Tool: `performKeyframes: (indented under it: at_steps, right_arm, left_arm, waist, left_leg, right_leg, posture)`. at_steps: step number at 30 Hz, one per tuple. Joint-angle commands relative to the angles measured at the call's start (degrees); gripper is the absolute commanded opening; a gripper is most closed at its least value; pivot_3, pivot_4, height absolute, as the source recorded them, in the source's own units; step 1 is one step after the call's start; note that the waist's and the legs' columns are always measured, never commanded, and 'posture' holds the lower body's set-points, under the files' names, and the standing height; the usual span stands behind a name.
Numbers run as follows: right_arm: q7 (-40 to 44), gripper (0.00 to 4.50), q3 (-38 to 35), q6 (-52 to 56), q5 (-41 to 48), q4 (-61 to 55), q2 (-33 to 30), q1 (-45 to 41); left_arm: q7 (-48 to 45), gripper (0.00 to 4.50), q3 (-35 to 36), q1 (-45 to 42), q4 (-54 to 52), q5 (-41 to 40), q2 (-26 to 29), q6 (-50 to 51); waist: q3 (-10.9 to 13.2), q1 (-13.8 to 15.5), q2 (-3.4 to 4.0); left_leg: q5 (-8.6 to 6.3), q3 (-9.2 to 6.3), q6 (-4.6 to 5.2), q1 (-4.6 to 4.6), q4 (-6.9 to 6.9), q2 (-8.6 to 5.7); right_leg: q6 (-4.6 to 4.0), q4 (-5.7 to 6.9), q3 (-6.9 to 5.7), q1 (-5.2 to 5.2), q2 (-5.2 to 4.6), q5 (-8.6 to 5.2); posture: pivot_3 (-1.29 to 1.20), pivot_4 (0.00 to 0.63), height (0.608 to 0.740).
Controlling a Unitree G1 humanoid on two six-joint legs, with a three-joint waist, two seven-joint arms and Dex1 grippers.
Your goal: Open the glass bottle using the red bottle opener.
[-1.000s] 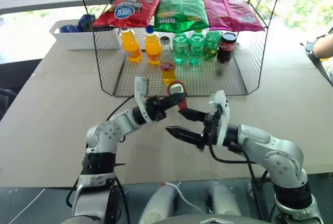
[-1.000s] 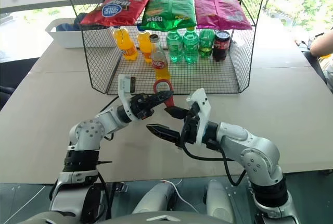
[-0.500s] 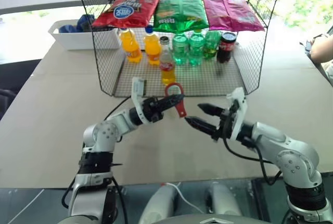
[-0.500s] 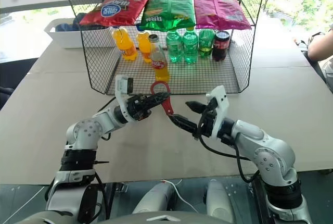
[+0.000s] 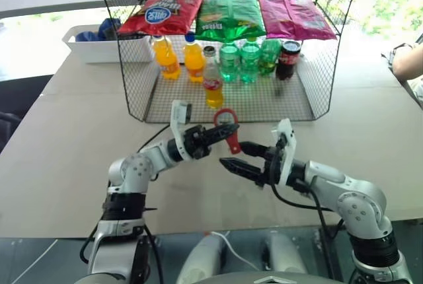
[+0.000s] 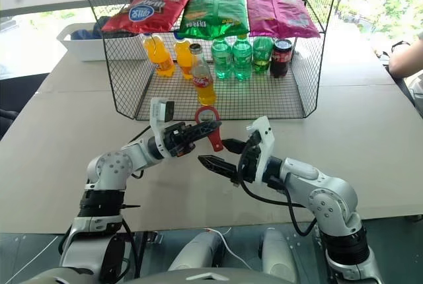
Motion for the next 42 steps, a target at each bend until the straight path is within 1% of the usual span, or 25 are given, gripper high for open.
performKeyframes:
  at_steps: [1,3,4,5,7,9,10,11,13,18,24,26,27,29,30,31,33,34,36,37,39,40,42]
  right_arm:
    - [0.44,4.5,0.18,0.38,1.44,-0.55,0.48,-1.16]
    - [0.68,4.5,0.41,0.86,1.75,-0.53,0.26,-1.35]
    - [0.83,3.99,0.48,1.17,1.96,-0.46,0.12,-1.48]
    - [0.93,3.77,0.49,1.4,2.1,-0.39,0.04,-1.58]
    - [0.84,2.83,0.06,1.79,2.83,-0.27,0.28,-1.62]
    - [0.69,1.77,-0.06,2.04,3.26,-0.36,0.26,-1.57]
    - [0.64,1.49,-0.09,2.16,3.35,-0.41,0.18,-1.58]
    - [0.54,0.93,-0.13,2.3,3.43,-0.53,0.19,-1.55]
    - [0.5,0.07,-0.2,2.56,3.57,-0.71,0.18,-1.54]
    - [0.1,0.02,-0.29,2.86,4.47,-0.6,-0.07,-1.97]
    - [-1.58,0.02,-1.1,2.98,5.51,-0.18,0.35,-1.87]
    - [-2.14,0.0,-1.98,1.48,4.95,-0.06,0.78,-1.31]
    - [-2.73,0.0,-2.63,-0.11,3.94,0.17,1.26,-0.96]
    - [-4.06,0.0,-4.07,-3.49,0.98,1.2,2.01,-0.4]
    - [-4.29,0.0,-4.42,-5.42,-1.1,1.73,2.0,-0.24]
    - [-4.36,0.0,-4.57,-7.16,-3.07,2.2,1.94,-0.07]
    - [-5.65,0.0,-6.0,-11.73,-7.53,3.65,2.26,0.78]
    - [-6.23,0.0,-6.63,-13.61,-9.26,4.11,2.44,1.24]
    - [-7.19,0.0,-7.69,-16.69,-12.08,4.65,2.83,2.14]
    - [-7.62,0.0,-8.06,-17.97,-13.37,4.94,3.03,2.48]
    - [-8.16,0.0,-8.38,-19.58,-15.01,5.47,3.61,2.83]
    - [-8.25,0.0,-8.34,-20.22,-15.72,5.74,3.9,2.92]
    - [-8.19,0.0,-8.0,-21.27,-16.98,6.21,4.43,2.87]
  left_arm:
    - [-0.68,0.09,0.22,0.5,-3.0,-1.6,0.22,0.24]
    - [-0.51,0.09,0.17,0.6,-3.12,-1.71,0.1,0.16]
    - [-0.41,0.0,0.08,0.57,-3.15,-1.73,-0.06,0.12]
    - [-0.34,0.0,0.02,0.53,-3.16,-1.74,-0.18,0.09]
    - [-0.3,0.0,-0.15,0.4,-3.21,-2.01,-0.47,0.42]
    - [-0.08,0.0,0.13,0.36,-3.24,-2.63,-0.74,0.95]
    - [0.05,0.0,0.22,0.38,-3.24,-2.82,-0.75,1.12]
    - [0.06,0.0,0.18,0.48,-3.35,-2.88,-0.6,1.27]
    - [0.05,0.0,0.14,0.59,-3.44,-3.04,-0.35,1.66]
    - [-0.07,0.0,0.33,0.36,-2.99,-4.87,-0.04,3.55]
    - [0.8,0.0,0.03,0.07,-2.59,-2.27,-0.63,0.88]
    - [1.1,0.8,0.36,-0.1,-2.0,-1.82,-0.84,0.06]
    - [1.51,1.08,0.83,-0.16,-1.63,-1.77,-1.03,-0.36]
    - [2.4,2.05,1.89,0.02,-1.19,-1.89,-1.07,-0.89]
    - [2.68,2.39,2.3,0.22,-1.08,-1.82,-0.91,-1.16]
    - [2.96,3.0,2.57,0.41,-1.0,-1.61,-0.74,-1.53]
    - [5.62,3.88,3.72,0.94,-0.64,1.29,-1.12,-5.64]
    - [8.65,4.39,4.58,0.77,0.05,4.45,-2.27,-10.49]
    - [13.43,4.45,6.36,0.02,1.23,9.76,-4.64,-20.06]
    - [15.11,4.45,6.36,-0.34,1.92,13.81,-5.3,-26.2]
    - [15.55,4.45,5.71,-0.74,2.8,18.22,-5.97,-33.28]
    - [16.21,4.45,5.69,-1.17,3.73,20.01,-6.57,-36.66]
    - [16.52,4.45,6.6,-2.17,5.39,20.3,-7.78,-39.93]
  waist:
    - [0.0,0.0,0.0]
    - [0.0,0.02,0.0]
    - [0.0,0.03,0.0]
    - [0.0,0.04,0.0]
    - [0.0,0.04,0.0]
    - [0.0,0.02,0.0]
    - [0.0,0.04,0.0]
    - [0.0,0.04,0.0]
    - [0.01,0.0,0.0]
    - [0.02,0.0,0.0]
    - [0.02,0.07,0.0]
    - [0.02,0.06,0.0]
    - [0.02,0.07,0.0]
    - [0.02,0.07,0.0]
    - [0.02,0.07,0.0]
    - [0.02,0.06,0.0]
    - [0.02,0.1,0.0]
    - [0.02,0.17,0.0]
    - [0.02,0.35,0.0]
    - [0.02,0.41,-0.01]
    - [0.02,0.37,-0.01]
    - [0.02,0.32,0.0]
    - [0.02,0.33,0.0]
  left_leg:
    - [0.0,0.0,0.0,0.0,0.0,0.0]
    - [0.0,0.0,0.0,0.0,0.0,0.0]
    - [0.0,0.0,0.0,0.0,0.0,0.0]
    - [0.0,-0.01,0.0,0.0,0.0,0.0]
    - [0.0,-0.01,0.0,-0.01,0.0,0.0]
    - [-0.01,-0.01,0.01,-0.01,-0.01,0.0]
    - [-0.01,0.0,0.01,-0.01,-0.01,0.0]
    - [-0.01,0.0,0.01,-0.01,-0.01,0.0]
    - [-0.01,0.0,0.01,-0.01,-0.01,0.0]
    - [-0.01,0.0,0.01,0.0,-0.03,0.02]
    - [-0.01,0.0,0.02,-0.01,-0.03,0.01]
    - [-0.02,0.0,0.02,-0.01,-0.04,0.01]
    - [-0.02,-0.01,0.02,0.0,-0.04,0.01]
    - [-0.02,-0.01,0.02,0.0,-0.05,0.01]
    - [-0.02,-0.01,0.02,0.0,-0.05,0.01]
    - [-0.02,0.0,0.02,-0.01,-0.05,0.01]
    - [-0.02,0.02,0.02,0.0,-0.05,0.0]
    - [-0.02,0.02,0.02,0.0,-0.05,-0.01]
    - [-0.02,0.02,0.02,0.0,-0.05,-0.01]
    - [-0.01,0.03,0.01,-0.01,-0.05,-0.01]
    - [-0.02,0.08,0.0,-0.02,-0.08,0.0]
    - [-0.02,0.11,0.0,-0.02,-0.11,0.0]
    - [-0.02,0.12,0.0,-0.01,-0.13,0.01]
  right_leg:
    - [0.0,0.0,0.0,0.0,0.0,0.0]
    - [0.0,0.0,0.0,0.0,-0.01,0.0]
    - [0.0,0.0,0.0,0.0,0.0,0.0]
    - [0.0,0.0,-0.01,0.0,0.0,0.0]
    - [0.0,-0.02,-0.02,0.0,0.0,0.0]
    - [0.0,-0.03,0.0,0.0,0.0,0.0]
    - [0.0,-0.03,0.0,0.0,-0.01,0.0]
    - [0.0,-0.03,0.0,0.0,0.0,0.0]
    - [0.0,-0.04,-0.01,0.0,-0.01,0.0]
    - [0.0,-0.05,0.0,0.0,-0.01,0.0]
    - [0.0,-0.08,-0.01,0.0,-0.01,0.0]
    - [0.0,-0.09,0.0,0.0,-0.01,0.0]
    - [0.0,-0.09,-0.01,0.0,-0.02,0.0]
    - [0.0,-0.09,0.0,0.0,-0.01,0.0]
    - [0.0,-0.09,-0.01,0.0,-0.01,0.0]
    - [0.0,-0.09,0.0,-0.01,0.0,0.0]
    - [0.0,-0.09,0.0,-0.01,0.02,0.0]
    - [0.0,-0.09,0.0,-0.01,0.02,0.0]
    - [0.0,-0.1,0.0,0.0,0.02,0.0]
    - [0.0,-0.11,0.01,-0.01,0.01,0.0]
    - [0.01,-0.12,0.05,0.0,-0.07,0.01]
    - [0.0,-0.13,0.08,-0.01,-0.06,0.01]
    - [0.0,-0.13,0.09,-0.02,-0.06,0.0]
  posture:
    - [0.0,0.15,0.74]
    - [0.0,0.15,0.74]
    - [0.0,0.15,0.74]
    - [0.0,0.15,0.74]
    - [0.0,0.15,0.74]
    - [0.0,0.15,0.74]
    - [0.0,0.15,0.74]
    - [0.0,0.15,0.74]
    - [0.0,0.15,0.74]
    - [0.0,0.15,0.74]
    - [0.0,0.15,0.74]
    - [0.0,0.15,0.74]
    - [0.0,0.15,0.74]
    - [0.0,0.15,0.74]
    - [0.0,0.15,0.74]
    - [0.0,0.15,0.74]
    - [0.0,0.15,0.74]
    - [0.0,0.15,0.74]
    - [0.0,0.15,0.74]
    - [0.0,0.15,0.74]
    - [0.0,0.15,0.74]
    - [0.0,0.15,0.74]
    - [0.0,0.15,0.74]
